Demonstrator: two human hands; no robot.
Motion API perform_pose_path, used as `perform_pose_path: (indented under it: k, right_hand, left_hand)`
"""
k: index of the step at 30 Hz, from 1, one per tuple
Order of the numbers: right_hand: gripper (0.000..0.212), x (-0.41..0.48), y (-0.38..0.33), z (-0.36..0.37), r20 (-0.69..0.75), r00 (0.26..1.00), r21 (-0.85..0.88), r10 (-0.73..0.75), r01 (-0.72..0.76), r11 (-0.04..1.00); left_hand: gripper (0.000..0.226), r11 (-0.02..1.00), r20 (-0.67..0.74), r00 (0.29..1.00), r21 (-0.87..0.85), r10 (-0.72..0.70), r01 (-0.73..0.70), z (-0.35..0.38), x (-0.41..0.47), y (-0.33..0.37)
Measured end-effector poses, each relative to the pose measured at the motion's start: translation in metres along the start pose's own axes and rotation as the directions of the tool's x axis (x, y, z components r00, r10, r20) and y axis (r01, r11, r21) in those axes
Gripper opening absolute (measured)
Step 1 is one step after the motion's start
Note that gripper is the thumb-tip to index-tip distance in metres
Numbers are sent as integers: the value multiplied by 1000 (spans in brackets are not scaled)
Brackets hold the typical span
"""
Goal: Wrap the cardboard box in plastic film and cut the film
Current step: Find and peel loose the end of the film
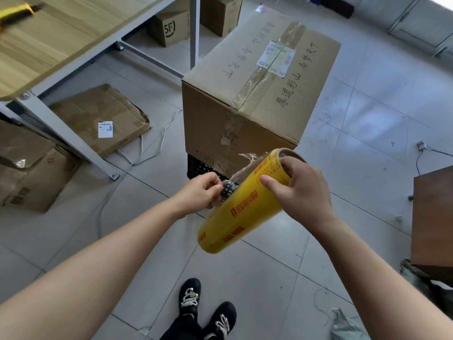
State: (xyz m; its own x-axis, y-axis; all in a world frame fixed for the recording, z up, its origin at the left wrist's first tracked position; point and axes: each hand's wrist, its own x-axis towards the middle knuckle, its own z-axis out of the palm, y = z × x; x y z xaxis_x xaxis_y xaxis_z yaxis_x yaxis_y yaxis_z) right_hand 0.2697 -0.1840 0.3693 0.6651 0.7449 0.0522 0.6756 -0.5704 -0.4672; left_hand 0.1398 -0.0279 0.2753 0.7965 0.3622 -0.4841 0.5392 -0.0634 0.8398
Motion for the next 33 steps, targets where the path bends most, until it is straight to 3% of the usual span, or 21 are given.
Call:
perform_pose_path:
  k: [2,4,8,10,13,15,18,20,22,25,28,31,33]
  right_hand:
    - [22,0,-2,-3,-12,1000,29,-7,8,1000]
    - [20,1,-7,-7,-9,999,32,-31,31,999]
    - [22,3,-13,-12,16,997,3,-72,72,997]
    - [21,6,-11,-13,19,998,11,-60,60,998]
    - [23,11,-6,-18,19,1000,59,-6,5,998]
    - [26,15,0,-25,50,999,120,-2,-4,993]
    - [49,21,13,-37,272,957,159,-102,59,986]
    - [66,23,23,-39,357,928,64,-111,94,993]
    - [69,23,29,-37,296,949,18,-105,105,994]
    - [52,25,28,-33,170,974,82,-150,138,987]
    - [42,29,25,-34,131,980,71,-150,141,987]
    - [34,31,20,-33,128,984,74,-121,112,991]
    - [29,31,14,-32,95,990,57,-107,102,993]
  left_hand:
    - [13,1000,119,993,27,-9,6,1,-1,-7]
    - [22,983,180,984,182,-6,-28,1,3,-12]
    - [30,913,7,996,400,88,-83,5,15,-8]
    - [33,941,-56,996,335,62,-40,4,20,-8]
    - [36,999,-60,997,-21,-51,50,6,17,-6]
    - [36,991,-151,987,-132,-55,35,8,15,1]
    - [38,991,-272,962,-134,-10,-27,6,15,11]
    - [38,993,-272,962,-105,17,-47,0,15,12]
    - [36,997,-255,965,-45,55,-69,-5,13,11]
    - [35,993,-299,947,25,119,-117,-14,3,9]
    - [40,971,-344,908,119,238,-209,-21,-14,9]
    - [37,957,-295,911,83,290,-278,-26,-25,12]
    - [28,973,-203,952,20,230,-231,-37,-25,10]
